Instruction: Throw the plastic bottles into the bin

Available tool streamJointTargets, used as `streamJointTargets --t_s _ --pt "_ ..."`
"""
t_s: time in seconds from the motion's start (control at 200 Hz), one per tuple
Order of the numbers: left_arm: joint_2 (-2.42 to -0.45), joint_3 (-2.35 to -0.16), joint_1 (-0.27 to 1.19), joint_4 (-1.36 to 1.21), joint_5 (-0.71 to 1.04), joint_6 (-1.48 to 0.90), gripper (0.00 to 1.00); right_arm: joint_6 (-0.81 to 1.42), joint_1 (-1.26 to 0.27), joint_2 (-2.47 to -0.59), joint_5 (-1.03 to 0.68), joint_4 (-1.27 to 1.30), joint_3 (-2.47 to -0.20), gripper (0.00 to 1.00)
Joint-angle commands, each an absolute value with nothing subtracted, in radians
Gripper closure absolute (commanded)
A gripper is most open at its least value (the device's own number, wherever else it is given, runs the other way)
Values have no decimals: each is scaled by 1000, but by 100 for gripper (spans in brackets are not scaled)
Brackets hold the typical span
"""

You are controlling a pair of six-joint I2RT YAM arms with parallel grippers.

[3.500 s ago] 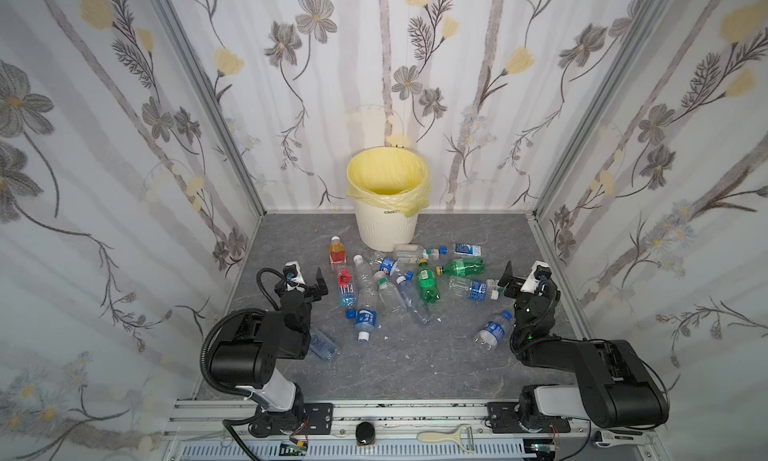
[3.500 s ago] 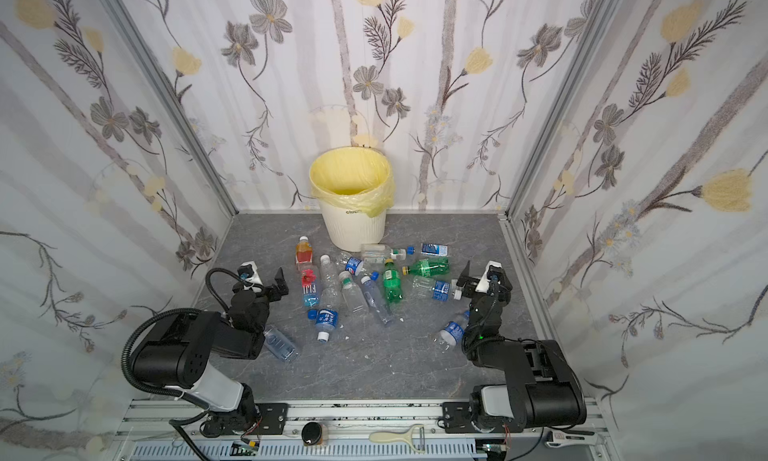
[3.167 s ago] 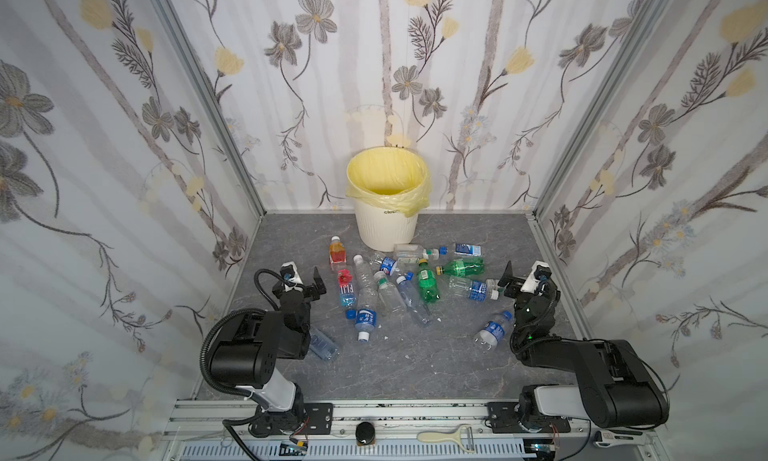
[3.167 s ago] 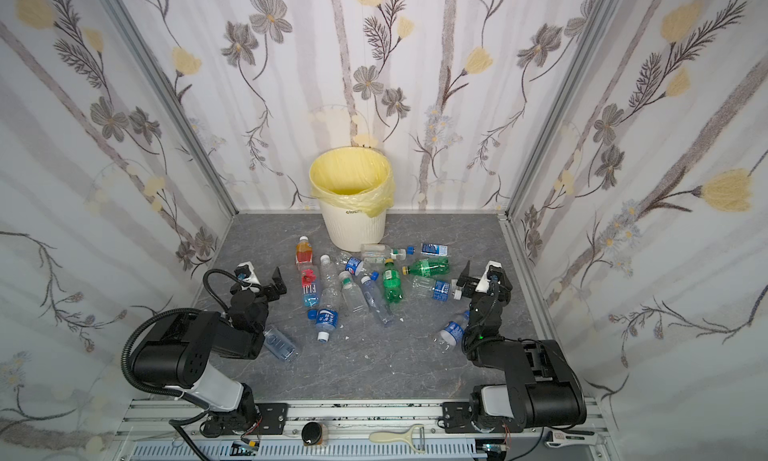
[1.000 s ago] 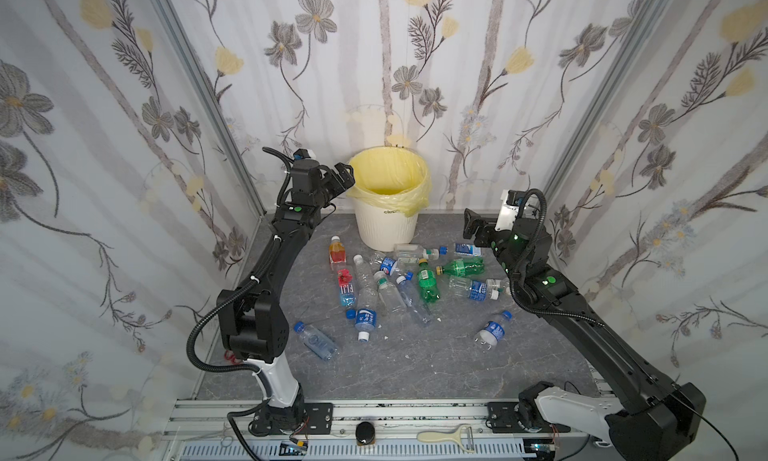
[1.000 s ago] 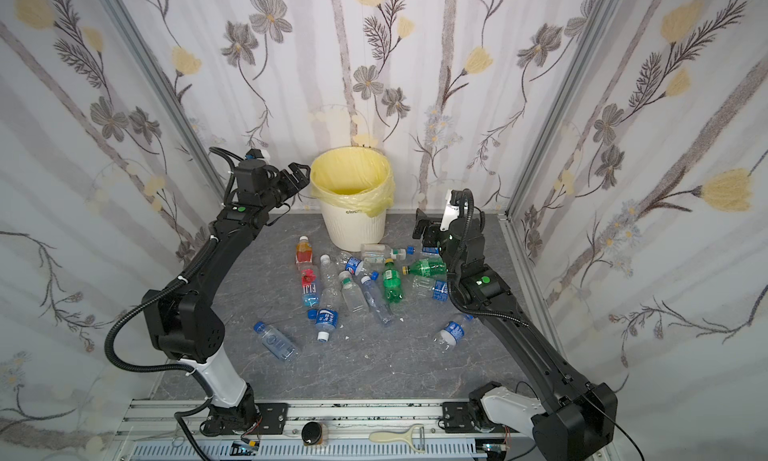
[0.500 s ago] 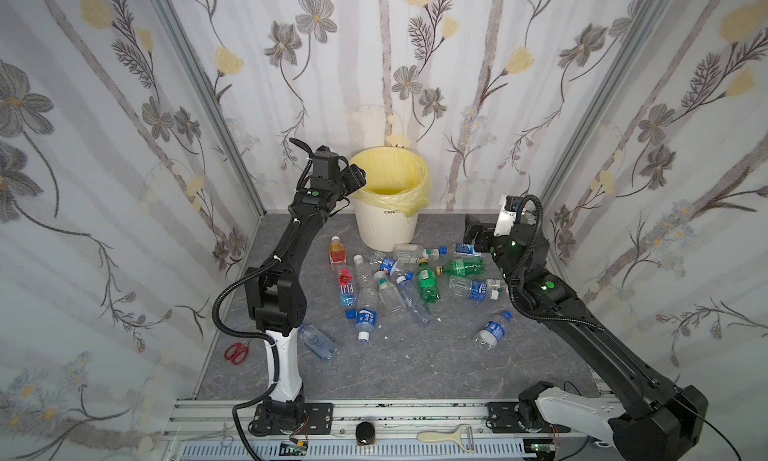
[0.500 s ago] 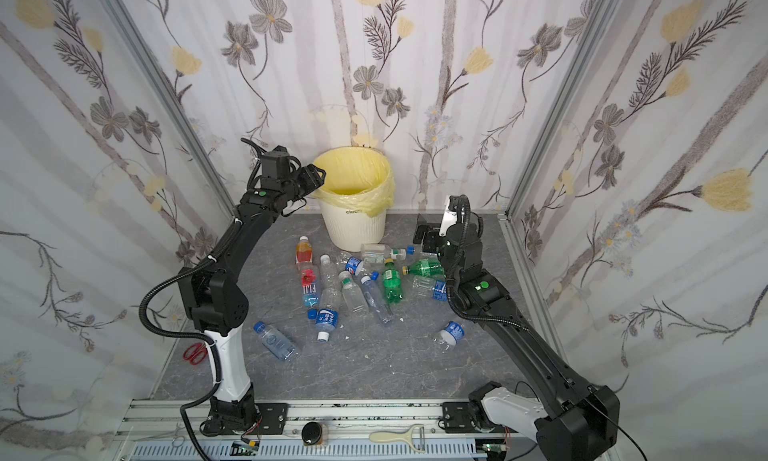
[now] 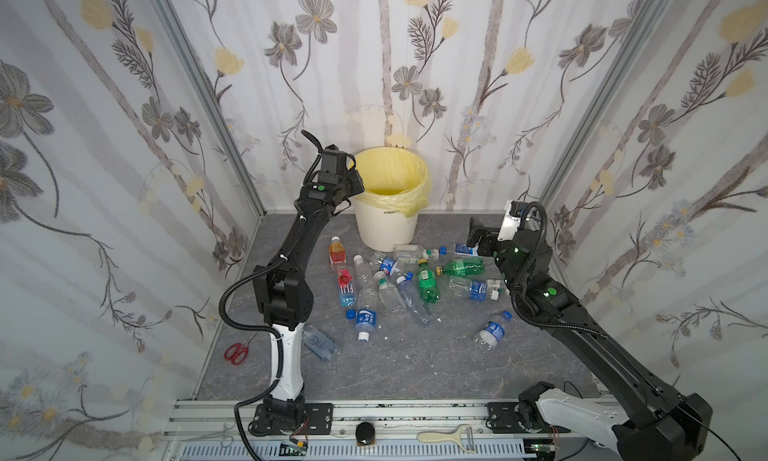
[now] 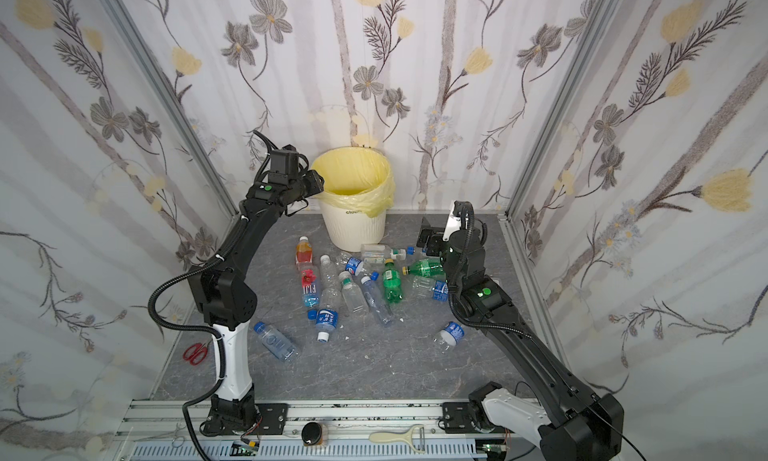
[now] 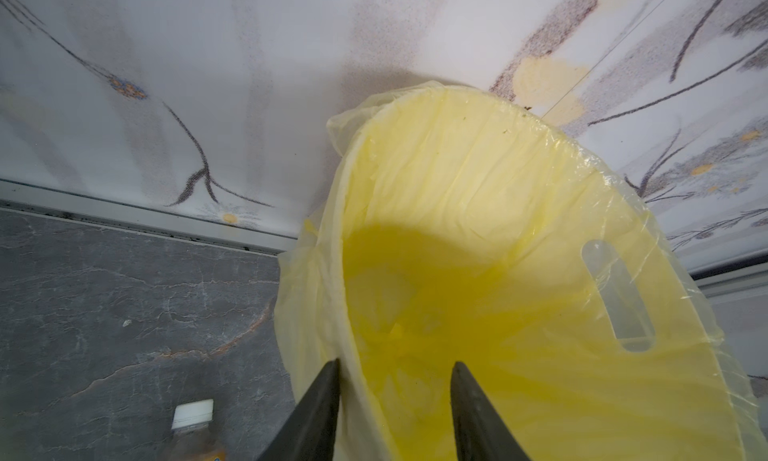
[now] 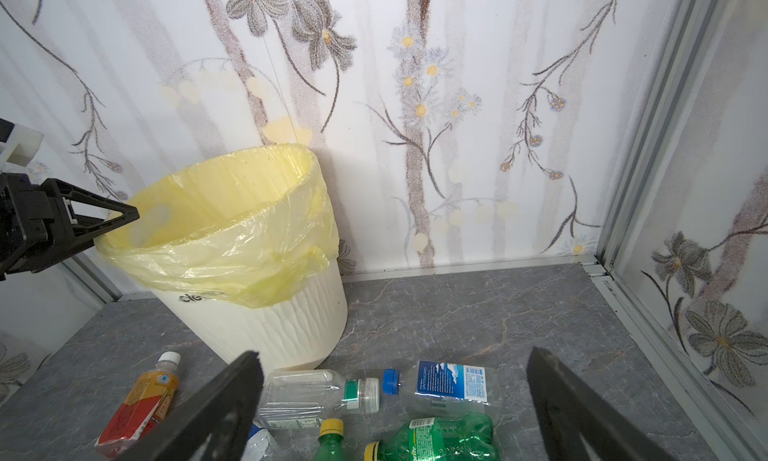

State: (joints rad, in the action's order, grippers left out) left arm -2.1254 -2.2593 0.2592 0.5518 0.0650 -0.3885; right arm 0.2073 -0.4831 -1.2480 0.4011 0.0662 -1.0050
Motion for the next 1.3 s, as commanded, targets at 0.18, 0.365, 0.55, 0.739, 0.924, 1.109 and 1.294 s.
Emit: streamJointTargets --t_s 0.18,0.365,0.55,0.739,0.924,1.109,1.294 --pt "-2126 -2294 268 622 11 -304 68 221 -486 -1238 428 134 -984 0" --pt "-2134 -2330 275 657 27 -281 77 225 -486 -1232 437 146 -970 0" --pt "-2129 -2345 277 678 42 -255 79 225 -487 -1229 445 153 -966 0" --pt "-2136 -2359 278 707 65 -256 84 227 -487 -1227 457 168 -954 0" --pt "-2136 -2367 284 738 64 -266 91 229 -487 -1230 459 172 -953 0" --pt "-2119 -2374 296 754 69 -281 97 227 -488 -1247 455 185 -954 0" --pt "-2103 -2374 311 763 69 -295 99 234 -487 -1310 446 164 -1006 0"
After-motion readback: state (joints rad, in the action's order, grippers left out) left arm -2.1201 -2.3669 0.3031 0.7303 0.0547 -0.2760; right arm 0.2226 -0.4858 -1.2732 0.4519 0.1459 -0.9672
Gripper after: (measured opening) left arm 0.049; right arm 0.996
